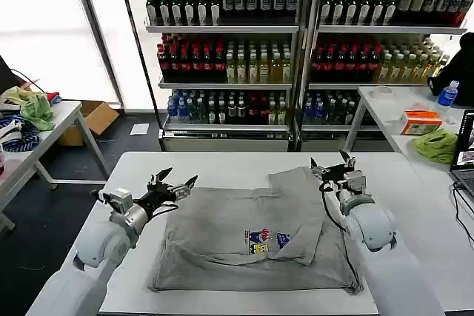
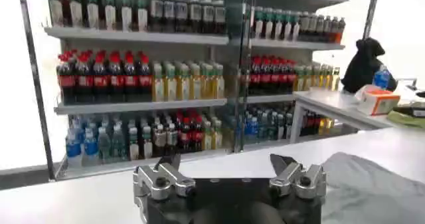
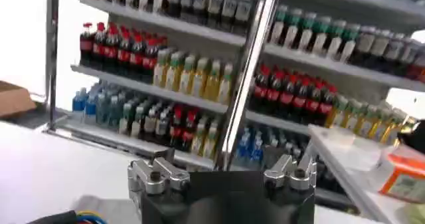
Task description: Fold and organize the clothes.
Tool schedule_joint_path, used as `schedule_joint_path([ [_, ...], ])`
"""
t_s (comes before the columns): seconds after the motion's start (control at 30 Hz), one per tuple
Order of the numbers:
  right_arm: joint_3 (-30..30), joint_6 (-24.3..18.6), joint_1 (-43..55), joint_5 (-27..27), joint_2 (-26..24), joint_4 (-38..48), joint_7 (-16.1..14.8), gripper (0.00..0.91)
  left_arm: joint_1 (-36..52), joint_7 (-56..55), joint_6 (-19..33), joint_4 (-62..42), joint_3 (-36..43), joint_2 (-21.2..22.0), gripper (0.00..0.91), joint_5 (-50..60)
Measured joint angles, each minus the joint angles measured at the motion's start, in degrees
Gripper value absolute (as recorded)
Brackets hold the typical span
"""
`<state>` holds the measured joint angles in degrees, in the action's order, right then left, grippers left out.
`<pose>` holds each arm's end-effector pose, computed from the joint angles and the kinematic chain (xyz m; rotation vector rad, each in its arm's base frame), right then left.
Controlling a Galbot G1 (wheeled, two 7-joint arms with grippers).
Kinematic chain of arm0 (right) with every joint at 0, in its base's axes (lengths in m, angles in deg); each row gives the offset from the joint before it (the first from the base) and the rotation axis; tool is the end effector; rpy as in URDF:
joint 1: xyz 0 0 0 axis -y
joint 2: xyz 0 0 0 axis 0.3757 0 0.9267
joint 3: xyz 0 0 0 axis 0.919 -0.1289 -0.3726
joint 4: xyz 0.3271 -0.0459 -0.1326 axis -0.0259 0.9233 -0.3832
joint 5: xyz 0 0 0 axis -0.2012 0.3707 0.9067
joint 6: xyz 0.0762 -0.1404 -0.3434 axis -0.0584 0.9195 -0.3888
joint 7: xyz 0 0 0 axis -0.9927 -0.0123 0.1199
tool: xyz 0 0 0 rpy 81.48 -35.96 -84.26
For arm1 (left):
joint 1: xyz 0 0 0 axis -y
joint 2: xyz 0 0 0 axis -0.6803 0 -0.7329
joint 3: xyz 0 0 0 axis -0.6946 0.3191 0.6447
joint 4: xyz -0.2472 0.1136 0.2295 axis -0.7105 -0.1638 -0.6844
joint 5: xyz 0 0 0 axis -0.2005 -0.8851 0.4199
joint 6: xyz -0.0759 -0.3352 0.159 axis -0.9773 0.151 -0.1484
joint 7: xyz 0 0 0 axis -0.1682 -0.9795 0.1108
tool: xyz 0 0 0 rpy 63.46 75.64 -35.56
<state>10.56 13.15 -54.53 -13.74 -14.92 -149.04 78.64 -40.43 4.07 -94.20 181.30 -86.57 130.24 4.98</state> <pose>0.4382 -0.0599 -0.2378 0.1262 -2.8275 0.3496 0.3969 0.0806 -0.2563 -0.6202 -2.7941 0.0342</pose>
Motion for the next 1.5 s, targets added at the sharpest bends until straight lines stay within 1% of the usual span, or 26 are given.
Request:
schedule_joint_path([
  [0.17,-1.00,0.34,2.36,-0.47,0.94,4.33,-1.31,0.907,3.31,0.47,-0.44,-4.03,2.66,1.15,0.907,0.35],
  [0.3,-1.97,0.38,3.62,-0.83,1.38,7.27,-1.45,0.907,5.23,0.83,-0.68,-6.60,4.36,2.01,0.907,0.57],
  [0.6,-3.26,-1.11,7.05,-3.43,2.94,14.19,0.82,0.907,8.76,0.08,-1.69,-11.78,6.62,3.07,0.907,3.32],
  [0.97,-4.11,-2.54,10.62,-4.46,4.73,21.33,1.48,0.907,10.47,-0.82,-3.52,-15.40,8.28,2.95,0.907,5.96],
  [1.23,-4.12,-2.75,10.97,-4.46,5.63,23.81,1.96,0.907,10.72,-1.13,-3.81,-16.66,8.22,2.87,0.907,7.08],
  [1.5,-3.79,-2.64,10.45,-4.23,6.20,24.29,2.05,0.907,10.24,-1.21,-4.12,-16.95,8.15,2.70,0.907,7.62],
])
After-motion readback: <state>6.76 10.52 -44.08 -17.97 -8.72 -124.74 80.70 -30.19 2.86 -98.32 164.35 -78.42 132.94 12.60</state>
